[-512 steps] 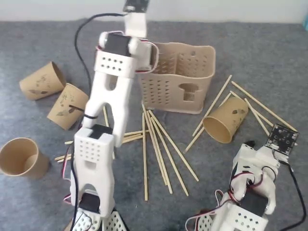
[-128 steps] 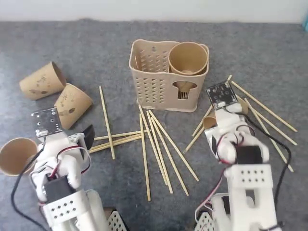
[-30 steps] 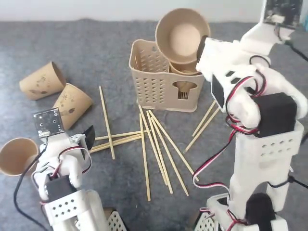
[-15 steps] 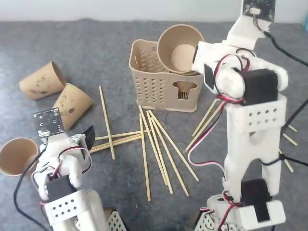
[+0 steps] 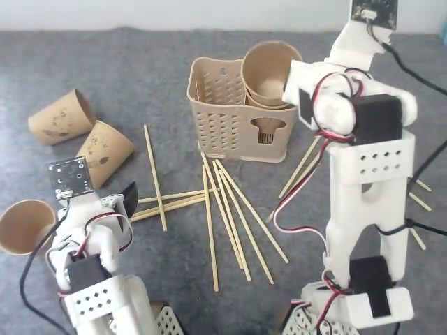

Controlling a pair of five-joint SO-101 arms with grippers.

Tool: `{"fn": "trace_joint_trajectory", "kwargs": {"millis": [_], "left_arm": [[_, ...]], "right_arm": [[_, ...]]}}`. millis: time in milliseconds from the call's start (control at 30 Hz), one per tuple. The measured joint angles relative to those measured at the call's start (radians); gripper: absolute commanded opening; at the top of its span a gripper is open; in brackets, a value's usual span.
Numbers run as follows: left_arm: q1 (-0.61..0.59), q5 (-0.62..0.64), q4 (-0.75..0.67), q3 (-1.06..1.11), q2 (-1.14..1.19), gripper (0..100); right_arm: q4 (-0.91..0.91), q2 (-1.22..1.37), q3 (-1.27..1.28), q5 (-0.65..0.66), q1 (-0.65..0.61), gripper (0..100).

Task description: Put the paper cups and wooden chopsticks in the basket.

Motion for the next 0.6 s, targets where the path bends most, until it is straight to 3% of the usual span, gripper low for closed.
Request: {"fn": "trace_joint_trajectory", "kwargs": {"millis": [200,367,500,600], "left_arm": [[0.0,0.0,0.0,0.0,0.0,33],[-0.097,0.0,0.005,-0.098,0.0,33],[-0.158,0.0,0.11,-0.226,0.0,33],[-0.189,0.0,0.195,-0.293,0.0,33]], "right_arm": [[0.046,-0.046,-0.041,0.002,0.046,16.0],[0.133,-0.192,-0.066,0.114,0.054,0.9],[0.14,-0.29,0.031,0.241,0.118,3.4],[0.14,-0.358,0.198,0.265,0.193,3.5]]}}
